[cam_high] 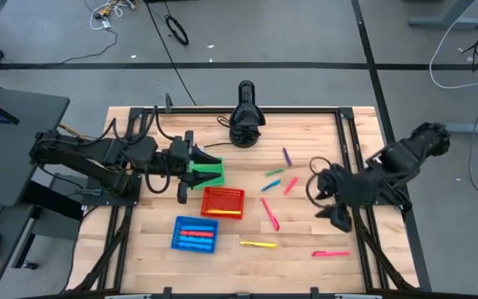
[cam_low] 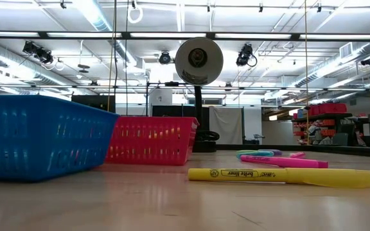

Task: Pick & Place Markers
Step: Put the bottom pink marker pen into the red bin

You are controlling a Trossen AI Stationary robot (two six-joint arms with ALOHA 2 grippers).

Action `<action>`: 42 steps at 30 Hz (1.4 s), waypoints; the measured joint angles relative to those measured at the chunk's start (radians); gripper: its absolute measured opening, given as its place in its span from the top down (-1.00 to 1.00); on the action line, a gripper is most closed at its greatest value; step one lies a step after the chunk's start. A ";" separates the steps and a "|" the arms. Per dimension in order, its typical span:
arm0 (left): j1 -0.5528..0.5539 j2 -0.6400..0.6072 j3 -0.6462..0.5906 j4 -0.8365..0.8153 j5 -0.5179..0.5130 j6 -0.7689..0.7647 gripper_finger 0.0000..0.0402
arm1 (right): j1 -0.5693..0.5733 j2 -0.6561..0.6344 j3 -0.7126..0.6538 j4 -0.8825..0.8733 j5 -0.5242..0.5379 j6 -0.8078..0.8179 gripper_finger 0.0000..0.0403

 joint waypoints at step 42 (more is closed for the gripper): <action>0.000 0.000 0.001 0.031 0.000 -0.025 0.12 | 0.485 0.297 -0.063 -0.134 -0.075 0.287 -0.31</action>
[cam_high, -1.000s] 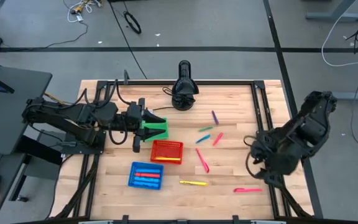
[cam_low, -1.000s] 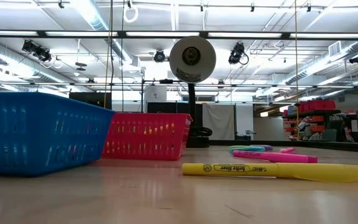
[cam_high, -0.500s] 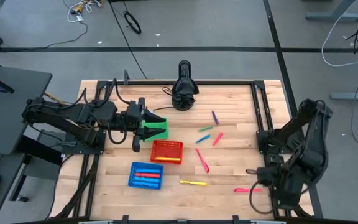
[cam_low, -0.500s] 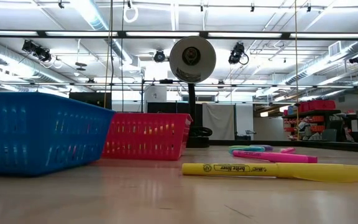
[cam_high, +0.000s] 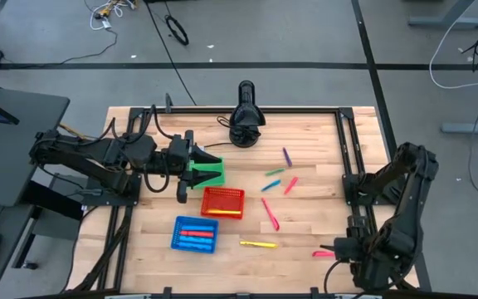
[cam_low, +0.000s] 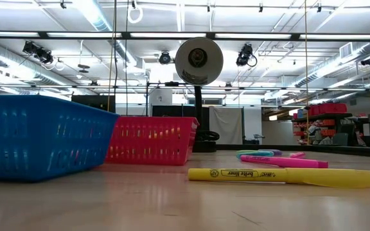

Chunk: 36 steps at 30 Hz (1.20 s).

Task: Pick & Place Markers
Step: Put the bottom pink marker pen into the red bin

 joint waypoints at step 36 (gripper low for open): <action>0.000 0.000 0.000 -0.001 0.000 -0.008 0.12 | 0.044 0.009 -0.606 0.595 -0.034 -0.040 -0.31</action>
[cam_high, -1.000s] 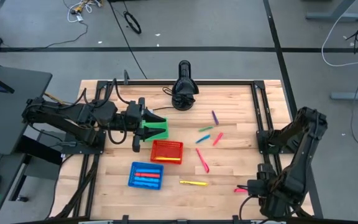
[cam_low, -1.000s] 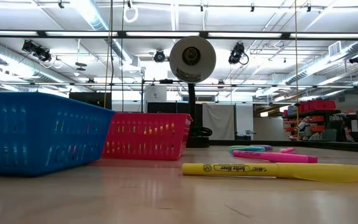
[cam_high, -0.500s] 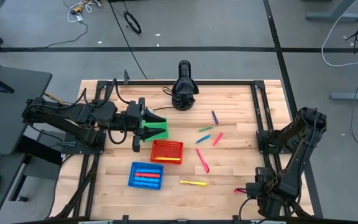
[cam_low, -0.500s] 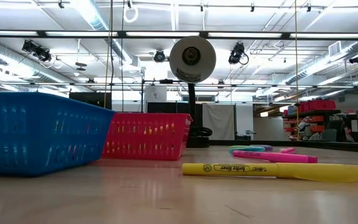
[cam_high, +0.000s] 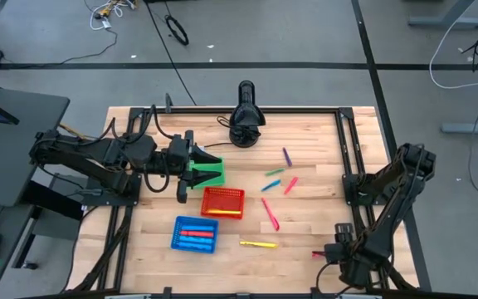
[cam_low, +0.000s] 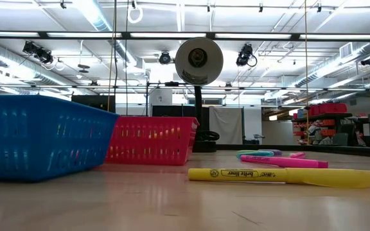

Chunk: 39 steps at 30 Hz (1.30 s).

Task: Pick & Place Markers
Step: Put the bottom pink marker pen into the red bin

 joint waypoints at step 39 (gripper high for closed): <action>0.000 0.000 0.000 0.000 0.000 -0.045 0.12 | -0.002 0.155 -0.001 0.147 -0.010 -0.048 0.90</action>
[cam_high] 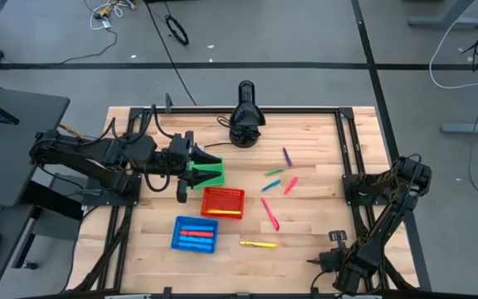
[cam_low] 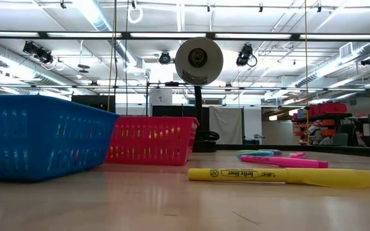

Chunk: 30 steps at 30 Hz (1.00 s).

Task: Pick & Place Markers
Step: Put the bottom pink marker pen into the red bin

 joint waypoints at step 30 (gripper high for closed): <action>0.000 0.000 -0.001 -0.001 0.000 0.001 0.12 | -0.145 -0.484 -0.002 -0.243 0.366 0.212 0.97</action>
